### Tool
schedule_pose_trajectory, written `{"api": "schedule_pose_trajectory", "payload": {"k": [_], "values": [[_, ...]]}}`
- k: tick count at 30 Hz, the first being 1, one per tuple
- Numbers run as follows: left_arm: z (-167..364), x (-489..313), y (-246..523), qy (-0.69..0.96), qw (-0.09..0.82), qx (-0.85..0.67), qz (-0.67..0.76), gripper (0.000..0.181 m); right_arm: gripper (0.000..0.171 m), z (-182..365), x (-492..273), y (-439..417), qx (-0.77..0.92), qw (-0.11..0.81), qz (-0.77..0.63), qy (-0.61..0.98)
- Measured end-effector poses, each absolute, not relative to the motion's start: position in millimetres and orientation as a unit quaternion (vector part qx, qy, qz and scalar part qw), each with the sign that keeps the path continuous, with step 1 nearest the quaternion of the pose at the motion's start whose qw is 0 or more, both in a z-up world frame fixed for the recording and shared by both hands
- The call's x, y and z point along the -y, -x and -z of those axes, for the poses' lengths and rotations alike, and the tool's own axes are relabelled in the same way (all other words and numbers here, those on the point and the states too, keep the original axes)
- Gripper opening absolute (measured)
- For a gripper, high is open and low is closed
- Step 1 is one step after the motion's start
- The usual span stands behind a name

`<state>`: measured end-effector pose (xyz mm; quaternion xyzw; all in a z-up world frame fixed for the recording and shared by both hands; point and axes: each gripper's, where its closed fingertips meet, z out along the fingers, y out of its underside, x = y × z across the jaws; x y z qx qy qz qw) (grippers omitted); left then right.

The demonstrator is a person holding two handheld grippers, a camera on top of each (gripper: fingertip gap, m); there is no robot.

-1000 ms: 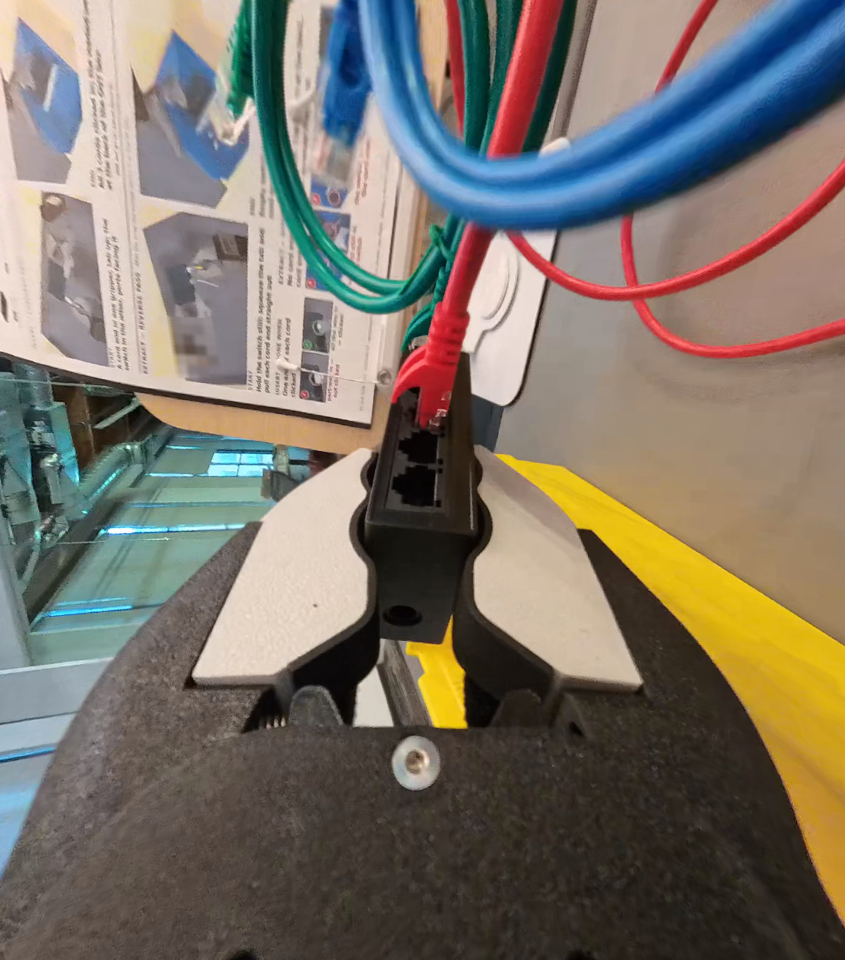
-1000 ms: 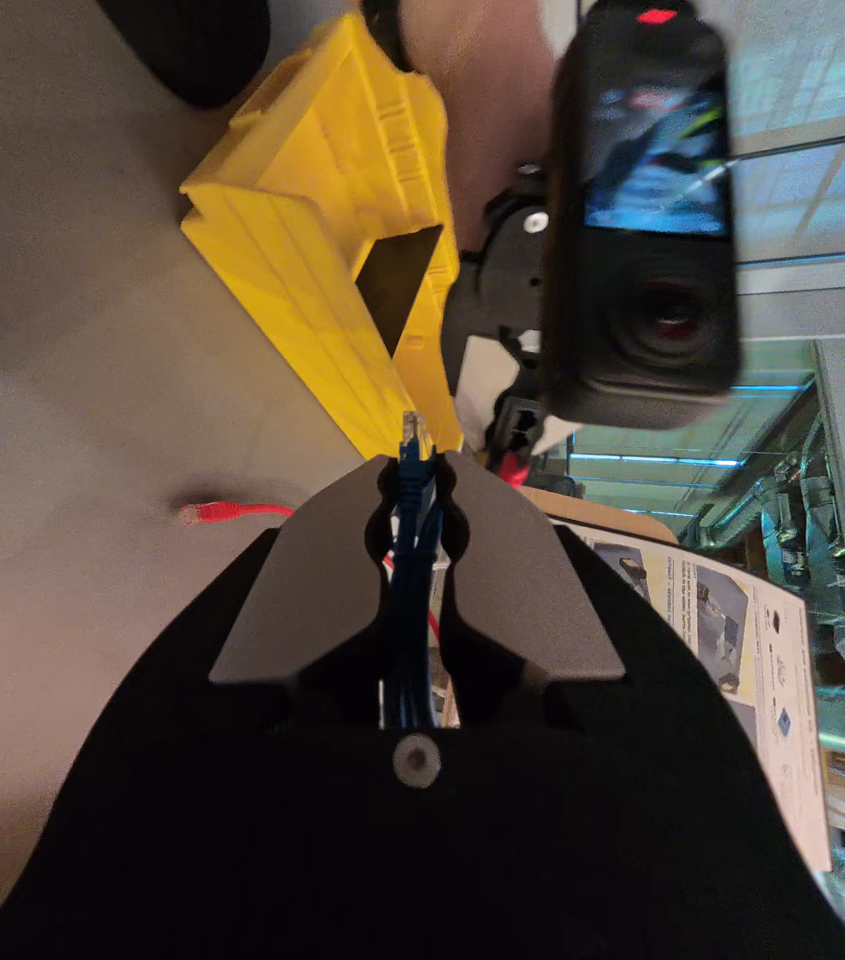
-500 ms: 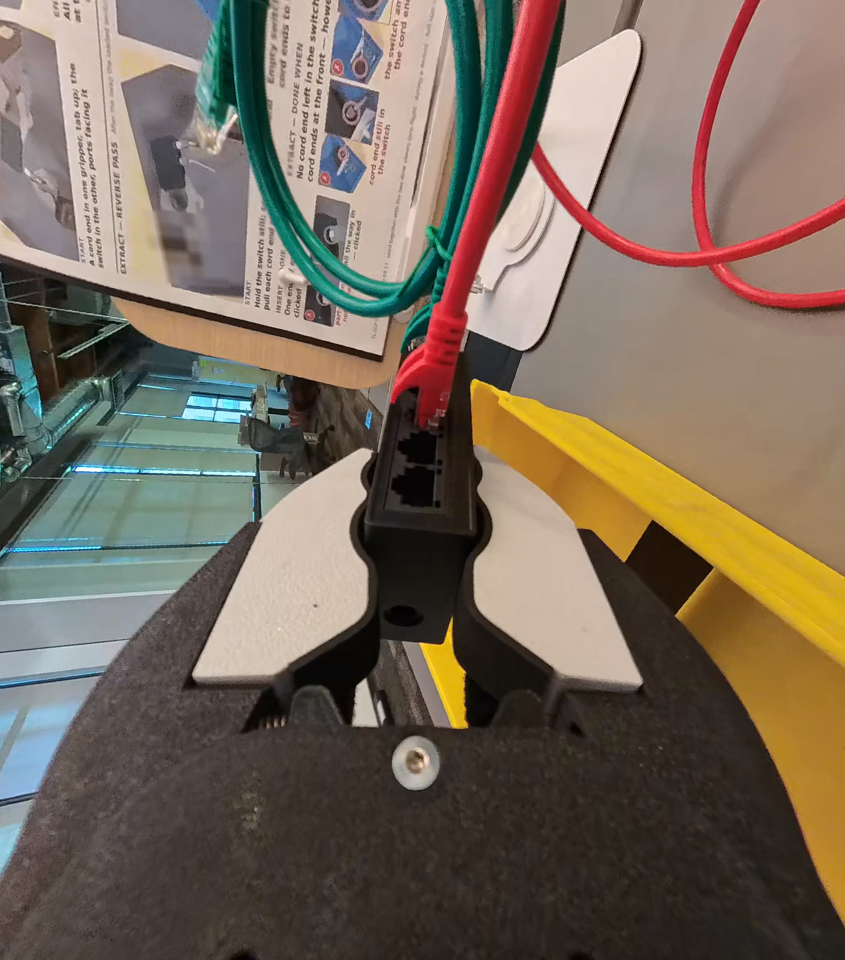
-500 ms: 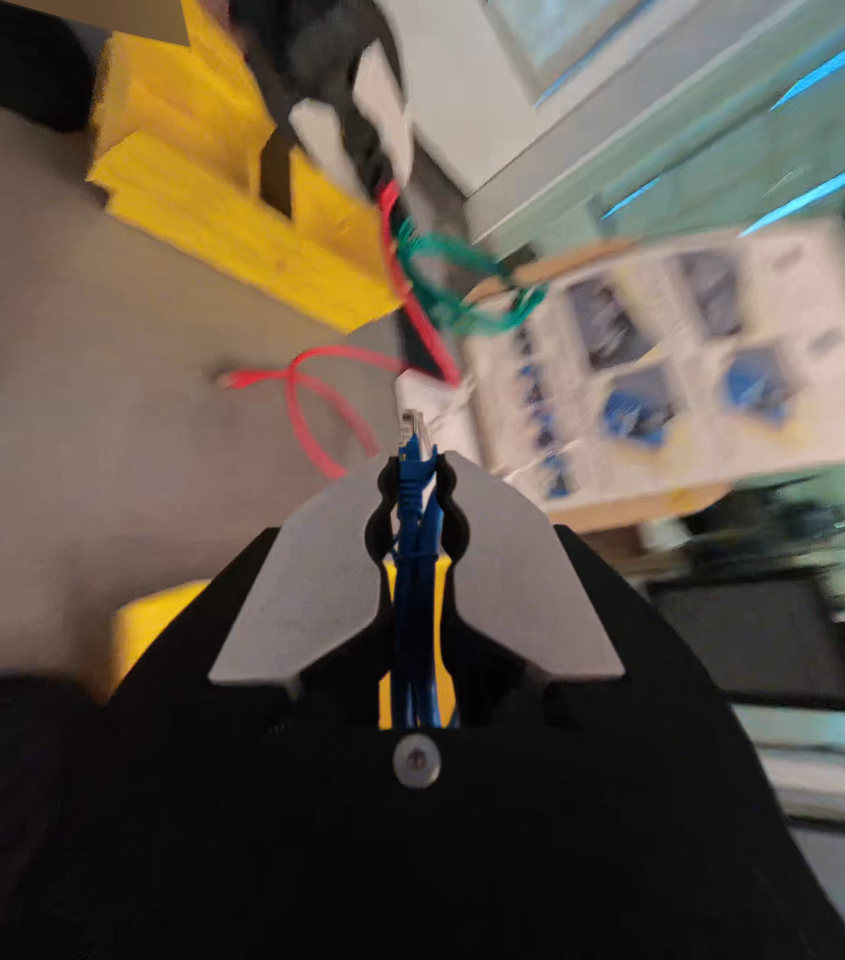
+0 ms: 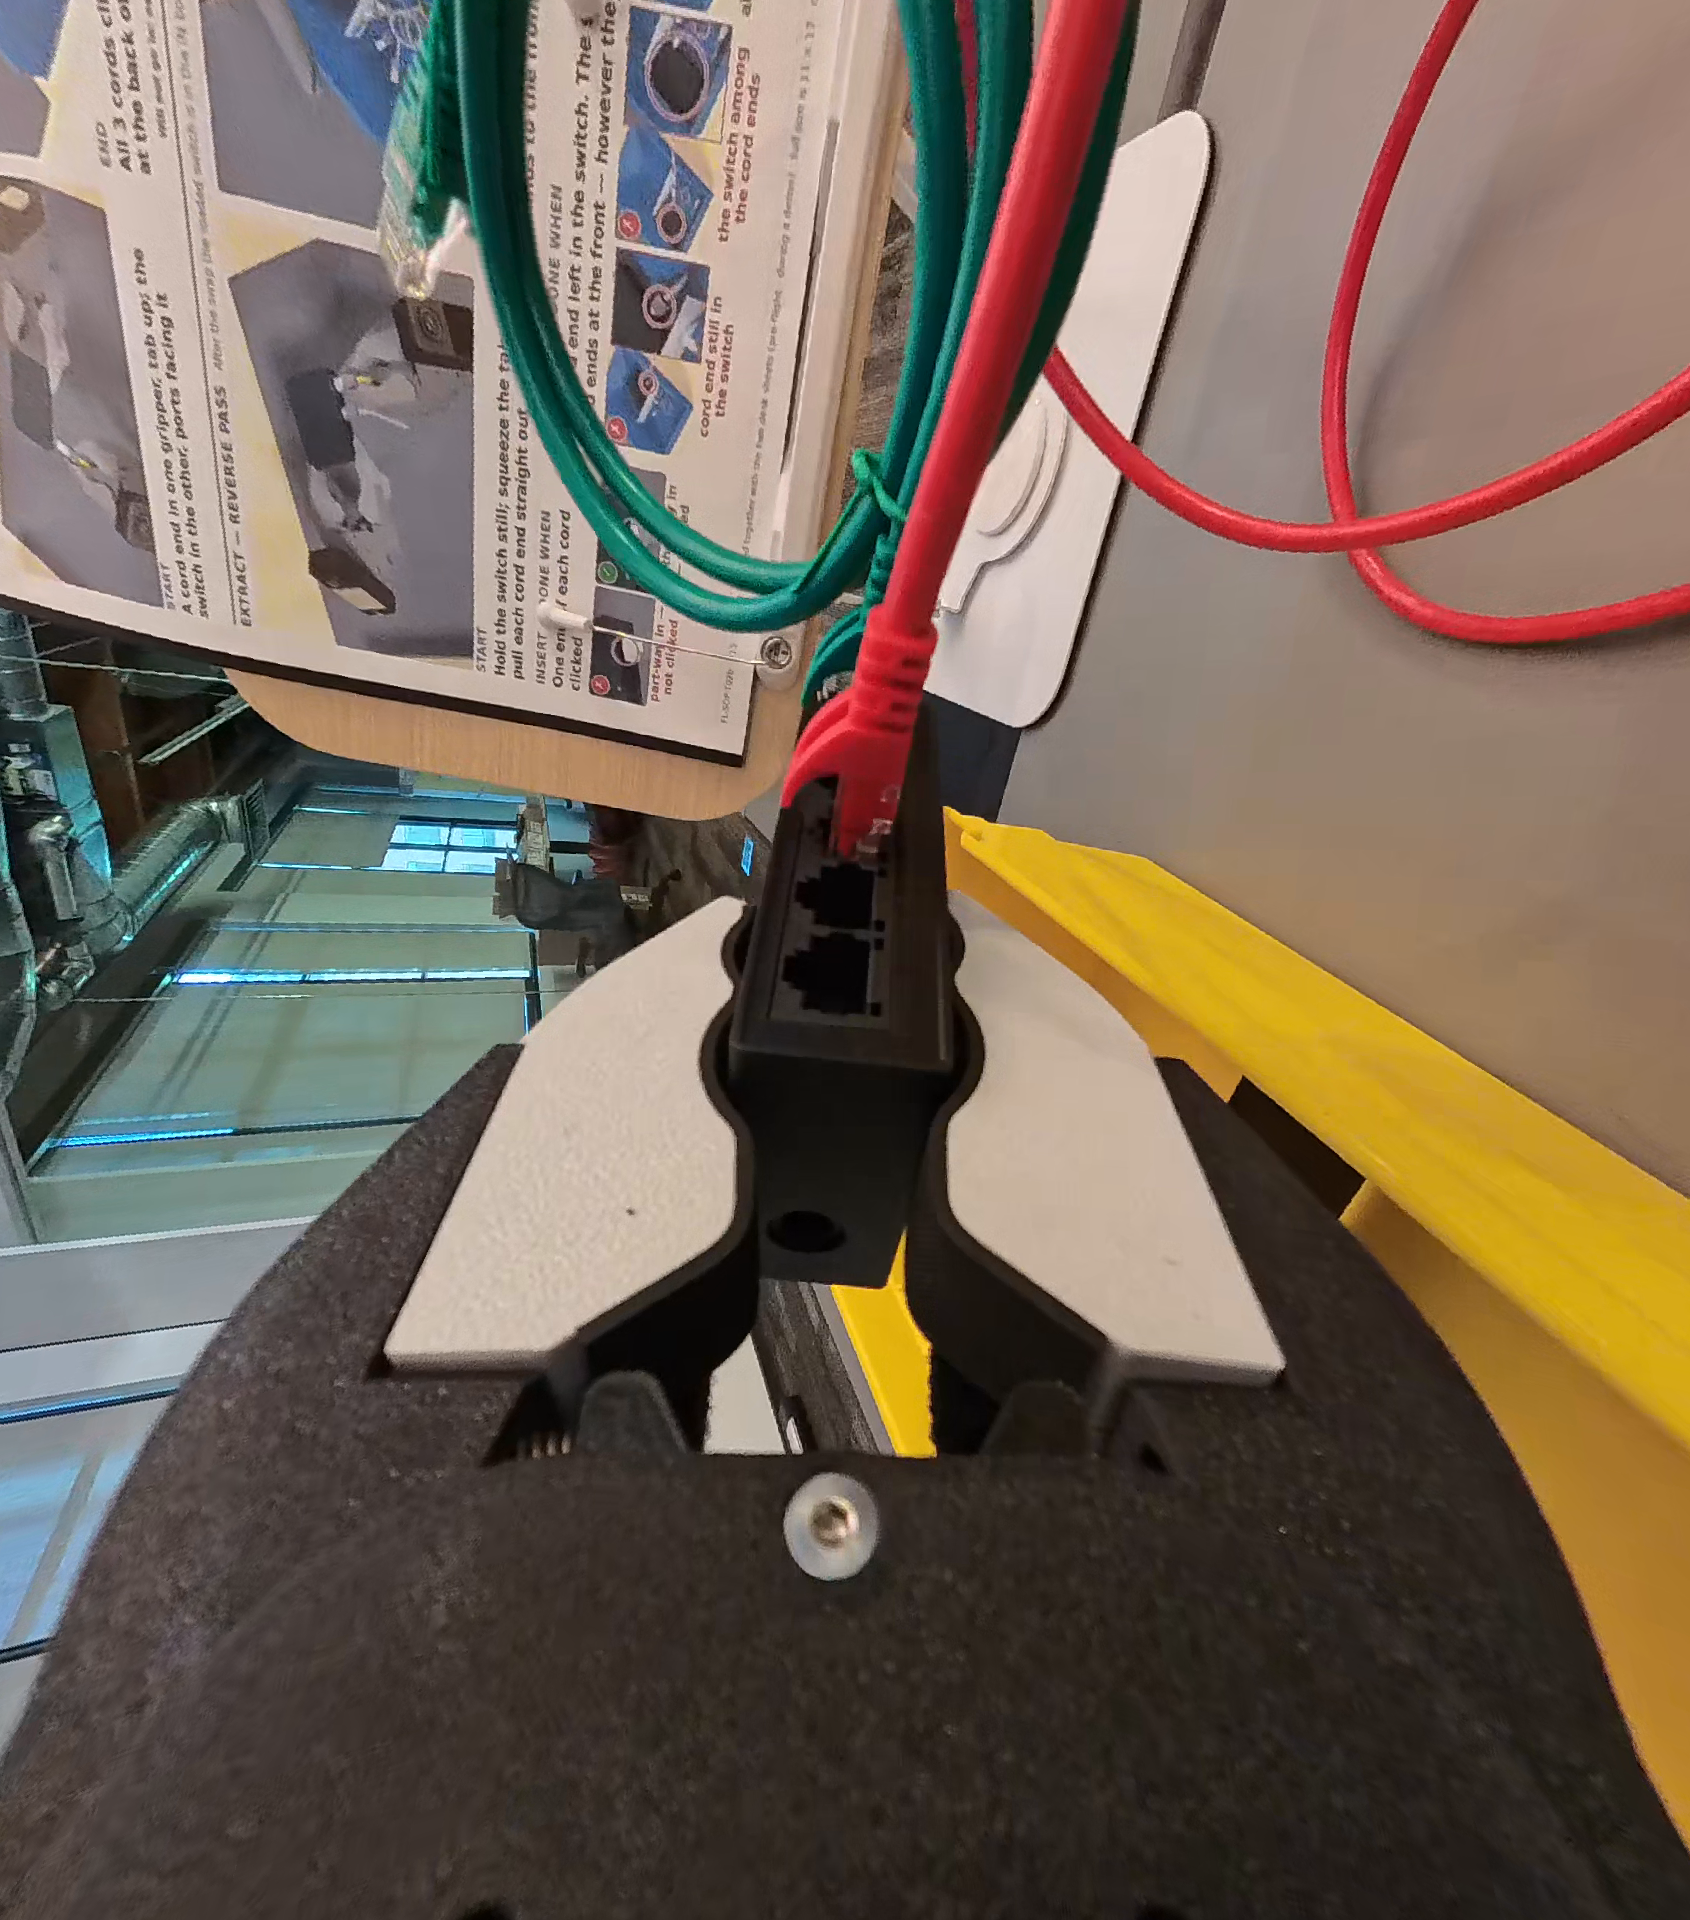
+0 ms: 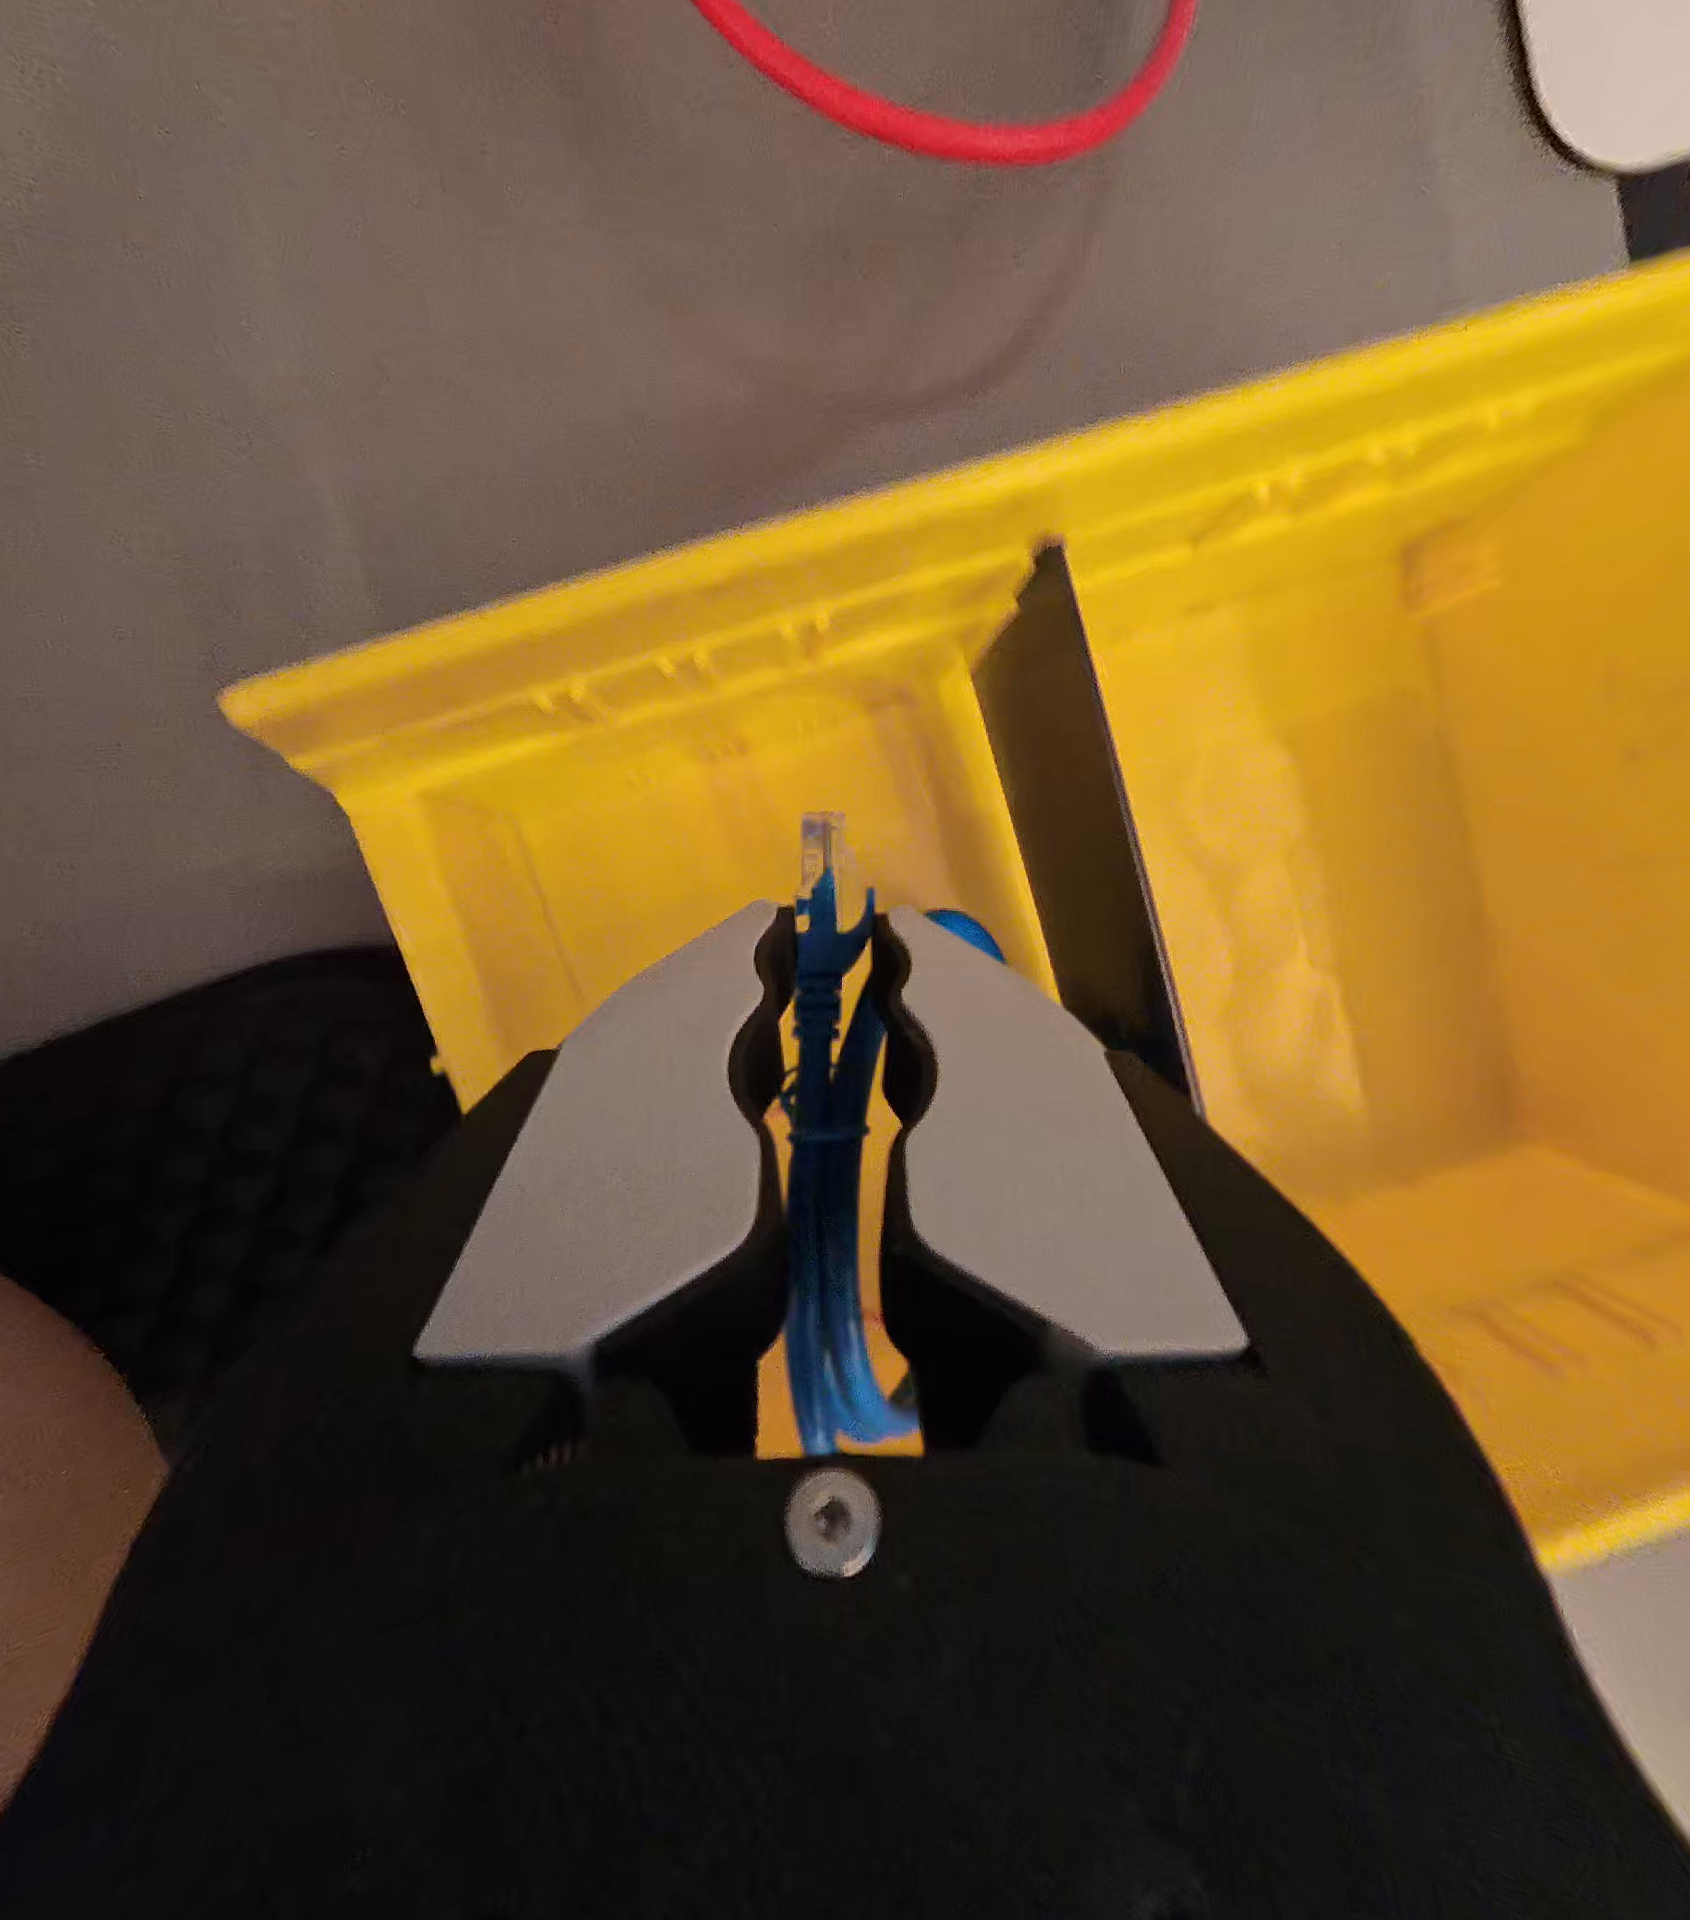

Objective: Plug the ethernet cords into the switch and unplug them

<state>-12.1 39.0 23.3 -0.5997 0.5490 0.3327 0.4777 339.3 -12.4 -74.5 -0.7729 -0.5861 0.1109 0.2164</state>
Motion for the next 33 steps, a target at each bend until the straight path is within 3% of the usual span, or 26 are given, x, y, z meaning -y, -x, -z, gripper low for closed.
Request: {"api": "schedule_pose_trajectory", "payload": {"k": [12, 17, 23, 30, 33], "values": [[-19.3, -37.2, 7.3, 0.598, 0.474, -0.557, -0.328, 0.03, 0.024, 123.9, 43.8, -303.6, 0.594, 0.027, -0.201, 0.779], [-18.6, -36.8, 5.9, 0.596, 0.474, -0.559, -0.328, 0.03, 0.018, 121.6, 53.7, -297.9, 0.55, -0.012, -0.291, 0.783], [-21.9, -36.5, 7.0, 0.594, 0.478, -0.556, -0.331, 0.03, 0.023, 72.1, 34.1, -291.3, 0.568, 0.161, -0.358, 0.724], [-32.2, -30.3, -1.6, 0.581, 0.506, -0.552, -0.32, 0.03, 0.026, -49.4, 32.6, -266.8, 0.608, 0.48, -0.306, 0.553], [-38.6, -22.2, -13.3, 0.562, 0.527, -0.557, -0.31, 0.03, 0.05, -102.3, 36.1, -236.1, 0.577, 0.583, -0.281, 0.499]]}}
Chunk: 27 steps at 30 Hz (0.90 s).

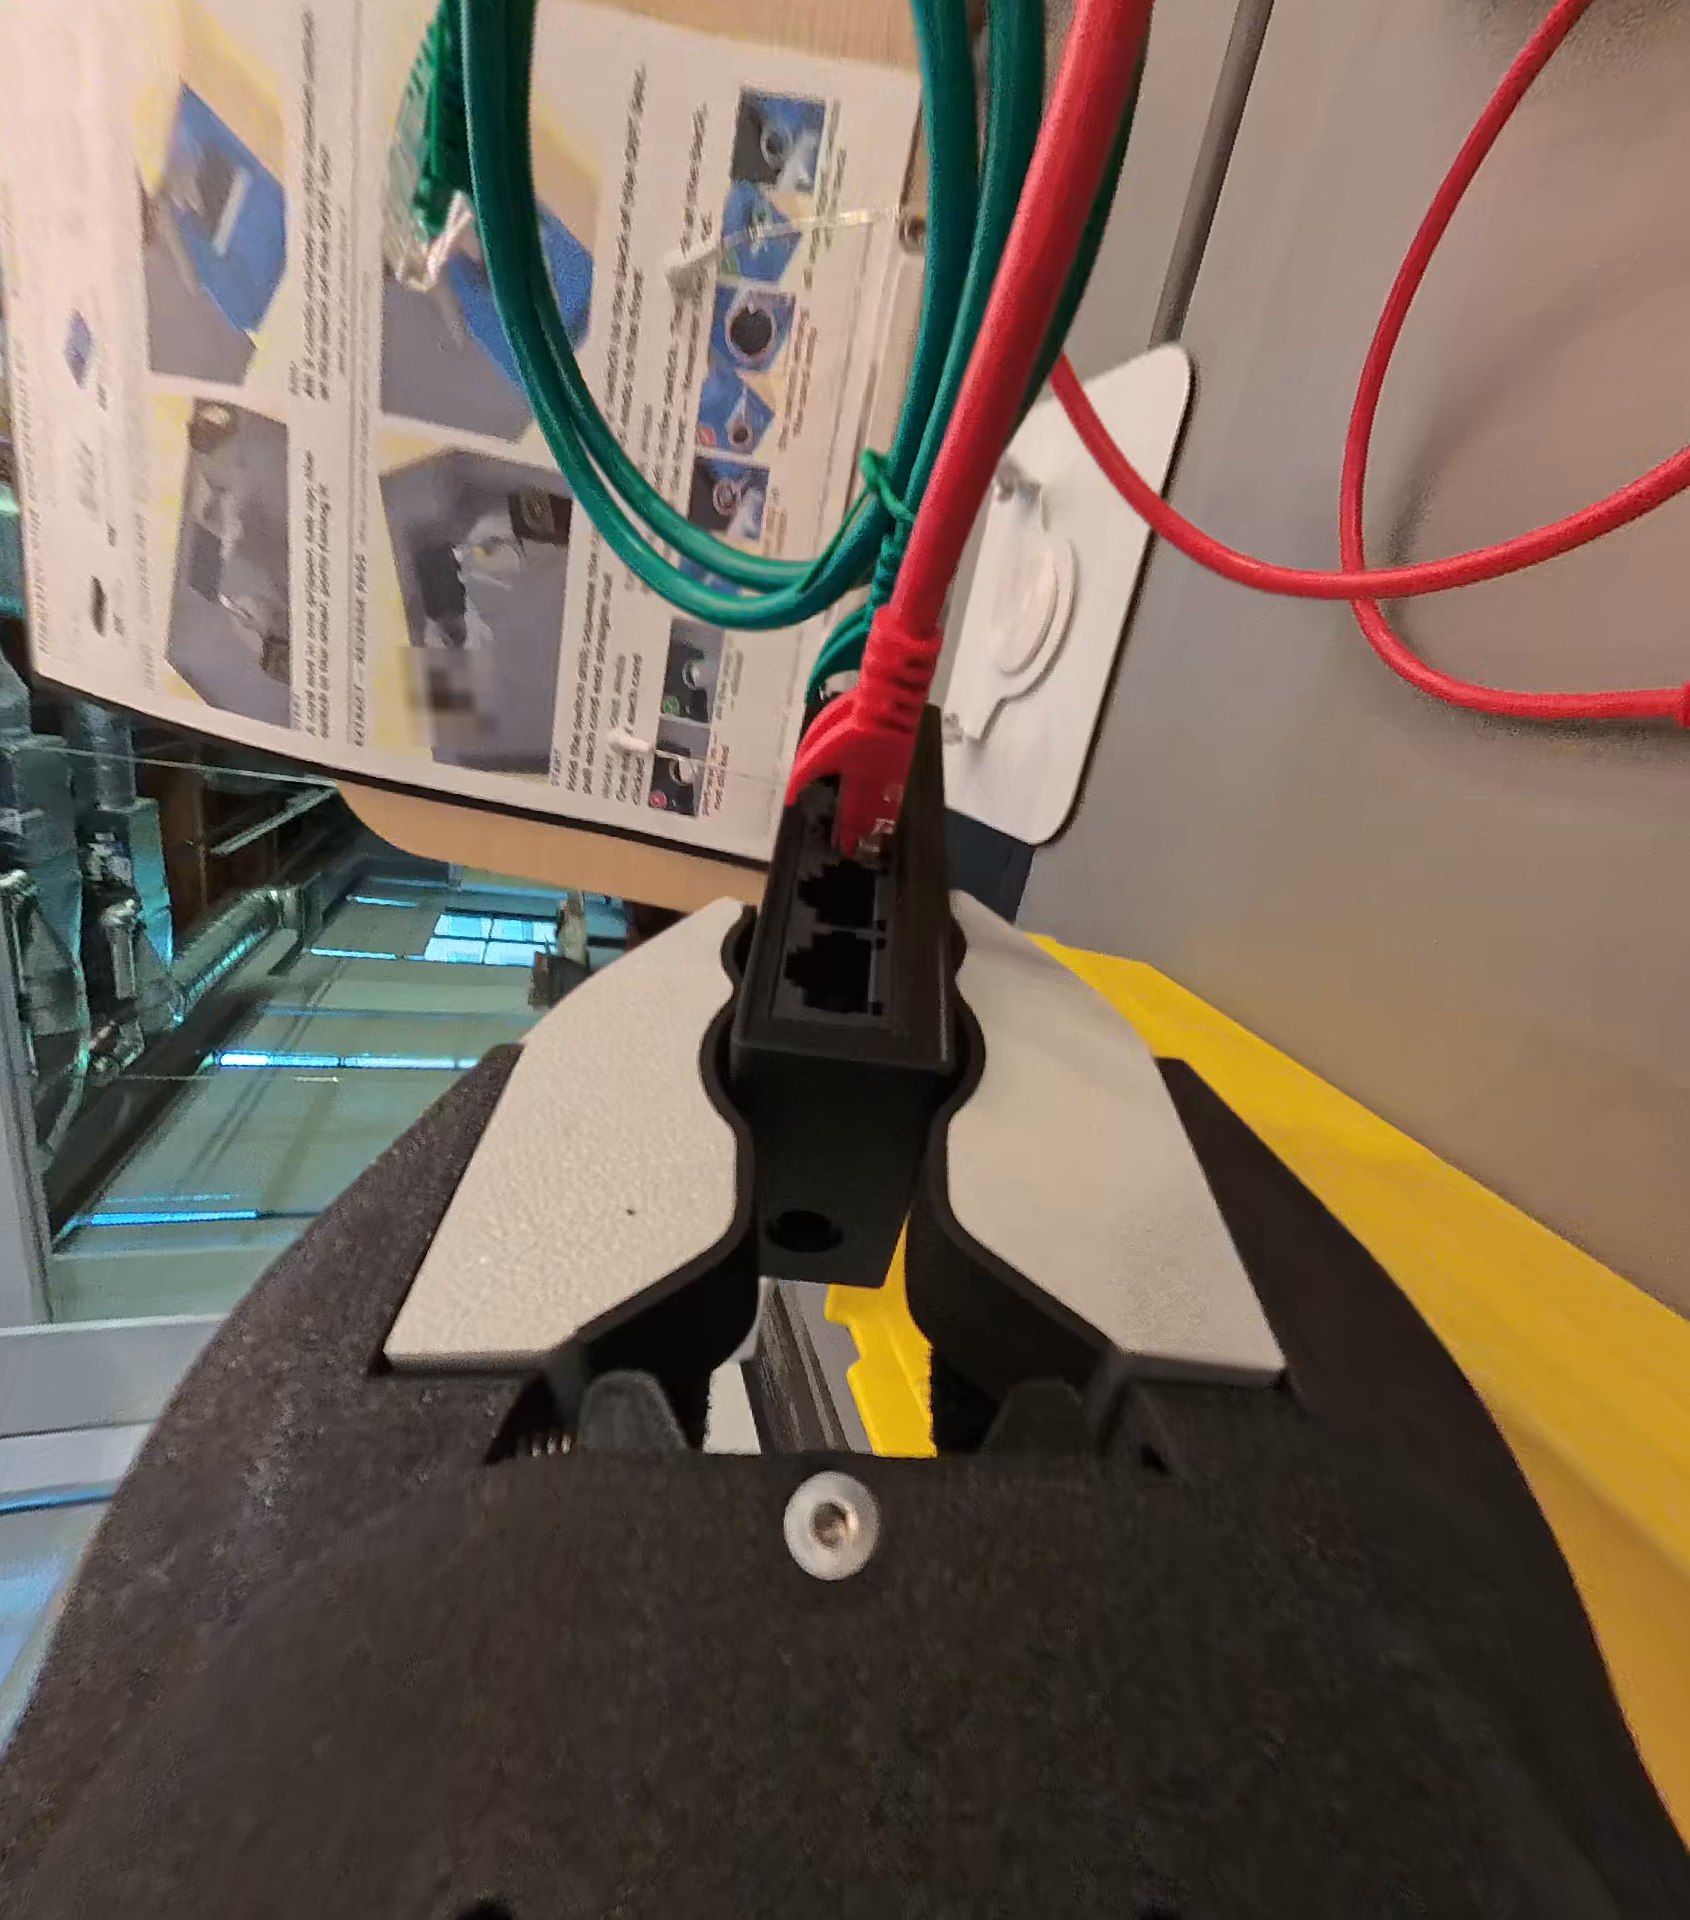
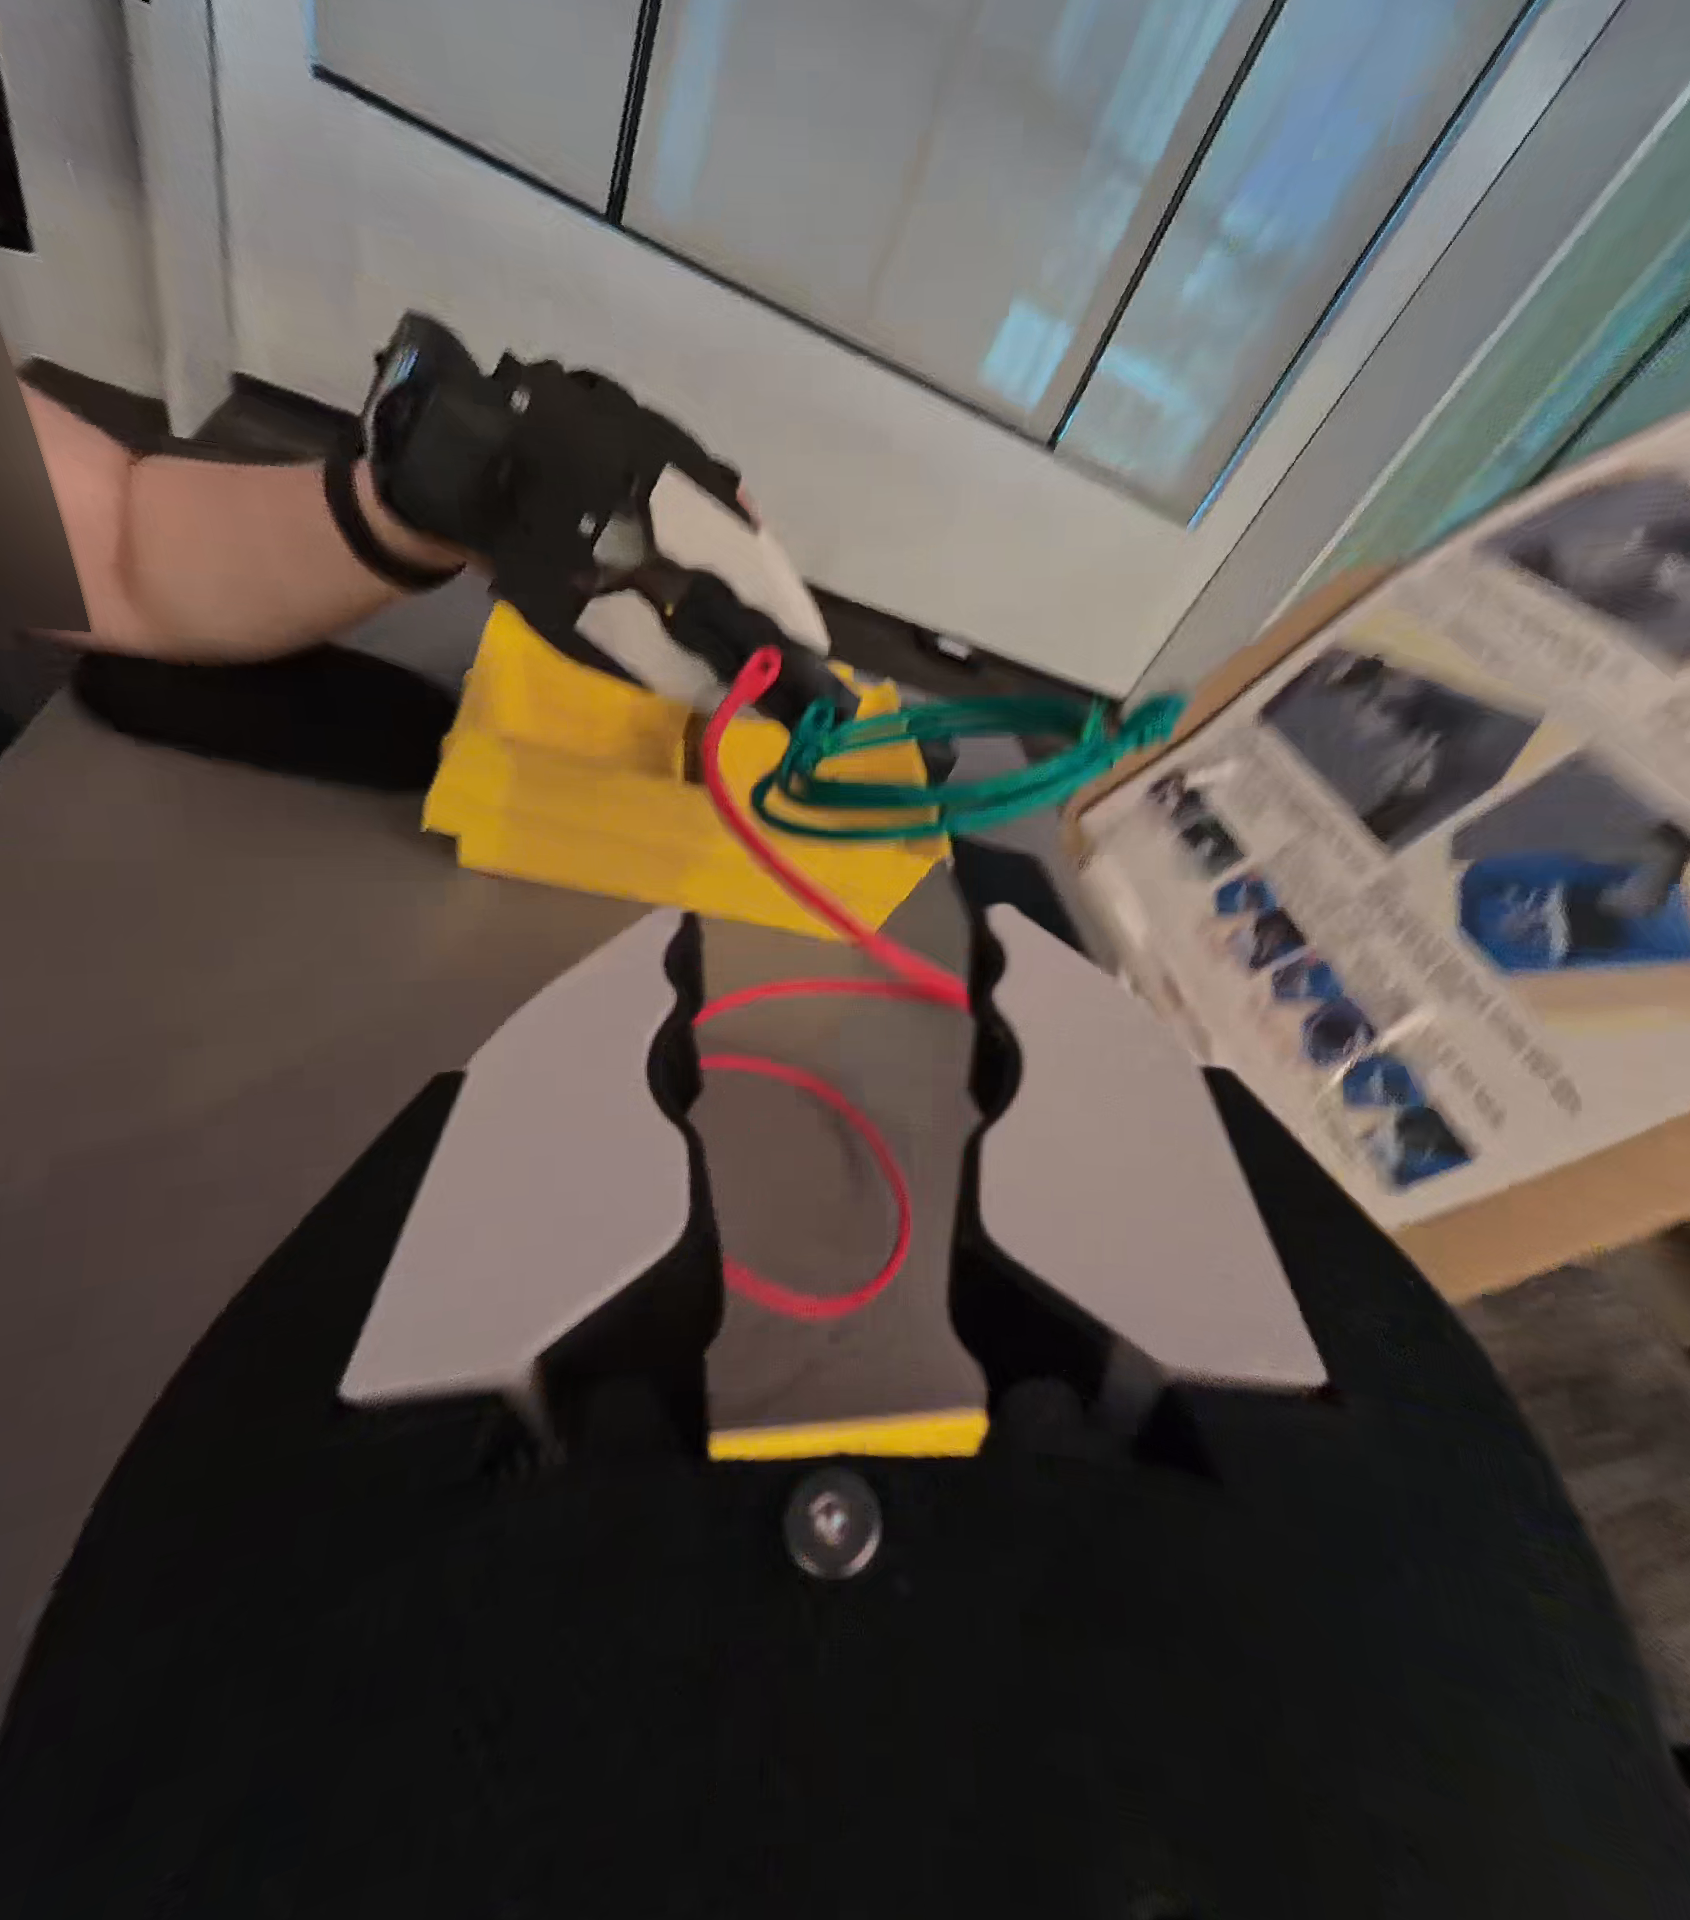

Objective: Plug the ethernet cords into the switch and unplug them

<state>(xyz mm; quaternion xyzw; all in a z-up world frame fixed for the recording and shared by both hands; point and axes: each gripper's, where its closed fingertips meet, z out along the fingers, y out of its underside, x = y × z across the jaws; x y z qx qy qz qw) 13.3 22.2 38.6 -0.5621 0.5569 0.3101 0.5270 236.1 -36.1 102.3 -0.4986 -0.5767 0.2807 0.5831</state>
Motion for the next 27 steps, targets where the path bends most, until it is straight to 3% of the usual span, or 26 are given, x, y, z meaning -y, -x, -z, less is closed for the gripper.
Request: {"api": "schedule_pose_trajectory", "payload": {"k": [4, 8, 27], "values": [[-43.6, -9.4, -26.2, 0.539, 0.537, -0.568, -0.314, 0.031, 0.058, -119.3, 52.4, -177.0, 0.607, 0.666, -0.146, 0.408], [-43.8, -0.5, -32.8, 0.535, 0.529, -0.572, -0.328, 0.03, 0.037, -103.0, 89.1, -114.1, 0.66, 0.701, -0.014, 0.272], [-32.8, 19.9, -54.4, 0.518, 0.503, -0.584, -0.372, 0.03, 0.024, -40.4, 49.2, -72.7, 0.694, 0.627, 0.146, 0.322]]}}
